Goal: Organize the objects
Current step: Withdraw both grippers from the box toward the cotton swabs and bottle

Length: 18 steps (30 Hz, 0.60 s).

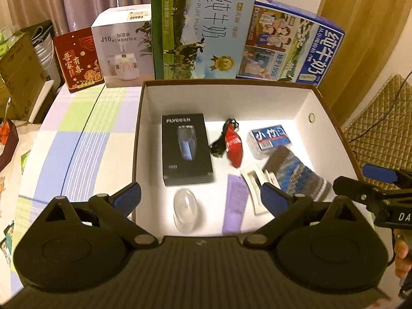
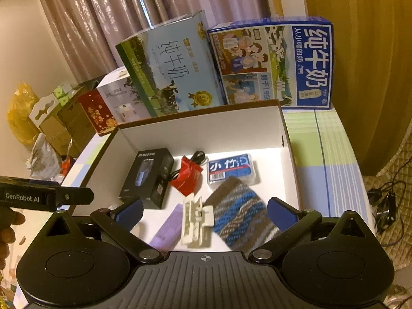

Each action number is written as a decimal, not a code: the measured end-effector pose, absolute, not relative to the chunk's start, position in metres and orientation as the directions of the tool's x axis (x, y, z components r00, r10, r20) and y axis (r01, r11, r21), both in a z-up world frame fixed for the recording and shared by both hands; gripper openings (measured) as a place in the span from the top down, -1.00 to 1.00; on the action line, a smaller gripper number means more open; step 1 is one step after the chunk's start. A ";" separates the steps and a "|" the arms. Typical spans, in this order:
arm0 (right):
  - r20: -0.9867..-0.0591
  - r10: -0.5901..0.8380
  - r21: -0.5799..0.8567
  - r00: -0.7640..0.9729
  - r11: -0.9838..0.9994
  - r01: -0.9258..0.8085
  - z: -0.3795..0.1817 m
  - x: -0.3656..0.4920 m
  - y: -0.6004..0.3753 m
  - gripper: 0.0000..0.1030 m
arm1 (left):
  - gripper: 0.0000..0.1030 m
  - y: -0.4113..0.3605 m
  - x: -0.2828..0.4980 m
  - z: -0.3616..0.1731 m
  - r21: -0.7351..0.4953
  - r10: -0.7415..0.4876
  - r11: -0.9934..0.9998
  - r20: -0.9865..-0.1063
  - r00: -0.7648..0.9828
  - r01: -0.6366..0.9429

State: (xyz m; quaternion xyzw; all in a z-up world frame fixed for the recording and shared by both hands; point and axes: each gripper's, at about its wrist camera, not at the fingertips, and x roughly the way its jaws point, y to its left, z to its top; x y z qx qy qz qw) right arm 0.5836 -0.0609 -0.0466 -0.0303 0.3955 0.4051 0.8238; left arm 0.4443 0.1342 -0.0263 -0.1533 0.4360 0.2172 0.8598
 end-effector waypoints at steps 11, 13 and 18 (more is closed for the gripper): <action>-0.682 0.643 0.283 0.349 0.672 -0.684 -0.044 0.540 -0.089 -0.94 | -0.90 0.098 0.402 -0.026 -0.105 0.215 0.854 -0.821 0.529 -0.510; -0.691 0.636 0.285 0.345 0.677 -0.678 -0.048 0.532 -0.095 -0.94 | -0.90 0.093 0.396 -0.028 -0.112 0.207 0.853 -0.825 0.527 -0.511; -0.713 0.616 0.293 0.335 0.696 -0.655 -0.058 0.515 -0.110 -0.94 | -0.90 0.078 0.381 -0.038 -0.119 0.188 0.855 -0.835 0.517 -0.504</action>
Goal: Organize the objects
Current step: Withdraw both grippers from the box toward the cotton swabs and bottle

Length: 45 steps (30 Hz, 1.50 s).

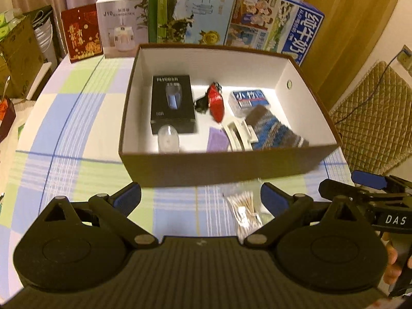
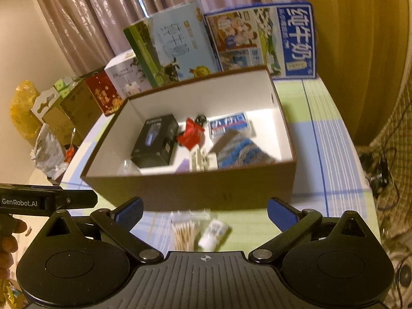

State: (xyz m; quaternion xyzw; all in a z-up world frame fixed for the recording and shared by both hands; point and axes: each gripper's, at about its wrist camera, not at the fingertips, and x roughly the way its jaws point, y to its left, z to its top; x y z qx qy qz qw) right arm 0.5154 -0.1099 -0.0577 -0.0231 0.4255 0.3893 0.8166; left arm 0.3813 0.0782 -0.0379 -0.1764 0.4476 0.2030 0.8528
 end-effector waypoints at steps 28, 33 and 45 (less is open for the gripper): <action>-0.796 0.544 0.295 0.265 0.731 -0.616 -0.097 0.475 -0.129 -0.94 | -0.89 0.047 0.351 -0.071 -0.111 0.148 0.865 -0.875 0.462 -0.488; -0.805 0.533 0.295 0.260 0.741 -0.604 -0.105 0.478 -0.129 -0.94 | -0.89 0.048 0.354 -0.077 -0.111 0.144 0.865 -0.879 0.454 -0.489; -0.815 0.486 0.248 0.315 0.785 -0.568 -0.127 0.493 -0.122 -0.87 | -0.89 0.053 0.367 -0.098 -0.076 0.169 0.864 -0.888 0.428 -0.498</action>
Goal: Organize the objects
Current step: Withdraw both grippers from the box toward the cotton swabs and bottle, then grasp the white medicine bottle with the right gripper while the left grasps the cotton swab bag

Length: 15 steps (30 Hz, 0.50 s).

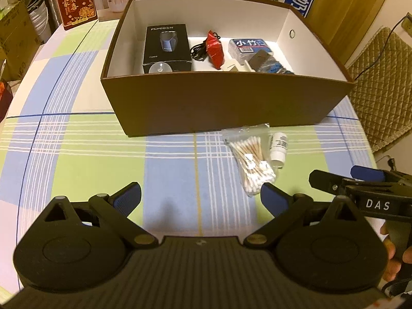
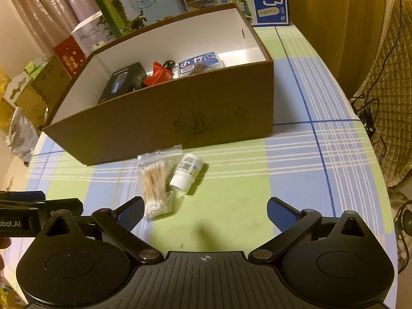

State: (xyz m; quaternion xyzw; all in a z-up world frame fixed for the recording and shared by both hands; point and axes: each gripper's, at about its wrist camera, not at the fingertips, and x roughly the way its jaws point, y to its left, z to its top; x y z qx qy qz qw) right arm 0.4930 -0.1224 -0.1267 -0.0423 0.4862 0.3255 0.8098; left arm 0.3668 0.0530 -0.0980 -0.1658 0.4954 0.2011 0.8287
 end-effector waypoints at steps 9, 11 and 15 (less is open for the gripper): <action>-0.809 0.495 0.249 0.317 0.777 -0.578 -0.146 0.501 -0.103 0.04 | -0.89 0.064 0.379 -0.116 -0.063 0.179 0.857 -0.894 0.411 -0.511; -0.809 0.498 0.251 0.311 0.772 -0.584 -0.149 0.503 -0.098 0.13 | -0.89 0.067 0.382 -0.120 -0.059 0.183 0.854 -0.896 0.405 -0.516; -0.808 0.501 0.246 0.311 0.766 -0.594 -0.153 0.507 -0.086 0.20 | -0.89 0.072 0.386 -0.125 -0.060 0.181 0.847 -0.901 0.393 -0.528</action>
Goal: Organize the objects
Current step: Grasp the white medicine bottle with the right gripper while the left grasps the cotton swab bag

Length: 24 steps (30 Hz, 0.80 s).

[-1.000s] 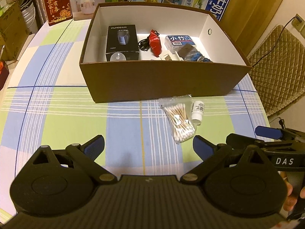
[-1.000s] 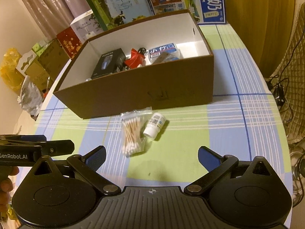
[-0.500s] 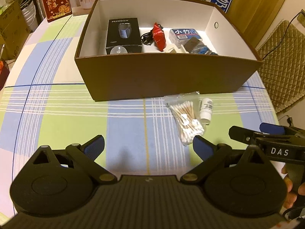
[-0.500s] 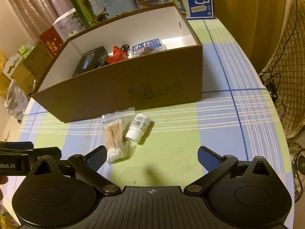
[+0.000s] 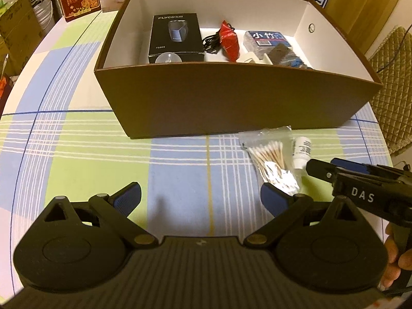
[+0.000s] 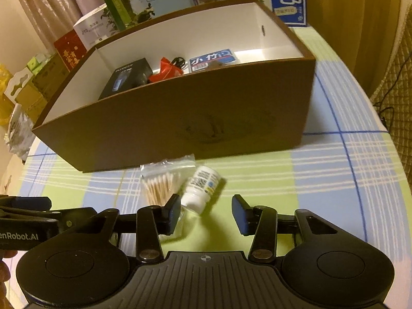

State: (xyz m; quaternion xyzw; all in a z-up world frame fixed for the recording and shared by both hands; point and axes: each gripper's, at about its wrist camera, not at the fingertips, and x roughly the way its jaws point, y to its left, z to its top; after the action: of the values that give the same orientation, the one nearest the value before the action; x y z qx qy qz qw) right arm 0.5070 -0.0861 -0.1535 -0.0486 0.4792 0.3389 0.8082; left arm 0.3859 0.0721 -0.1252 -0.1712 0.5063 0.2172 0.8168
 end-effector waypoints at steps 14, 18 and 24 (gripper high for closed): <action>-0.829 0.464 0.219 0.312 0.783 -0.583 -0.174 0.521 -0.070 0.53 | -0.89 0.082 0.397 -0.138 -0.074 0.165 0.841 -0.908 0.385 -0.536; -0.829 0.461 0.219 0.317 0.789 -0.575 -0.175 0.528 -0.083 0.53 | -0.88 0.078 0.403 -0.140 -0.101 0.131 0.854 -0.907 0.401 -0.509; -0.835 0.444 0.208 0.326 0.802 -0.560 -0.173 0.534 -0.106 0.53 | -0.88 0.066 0.418 -0.147 -0.154 0.061 0.872 -0.908 0.414 -0.465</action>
State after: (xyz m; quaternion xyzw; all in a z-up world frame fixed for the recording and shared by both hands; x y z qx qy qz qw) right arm 0.5341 -0.1060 -0.1725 -0.0592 0.4913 0.3092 0.8121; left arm 0.4185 0.0659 -0.1474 -0.1956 0.5168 0.1607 0.8178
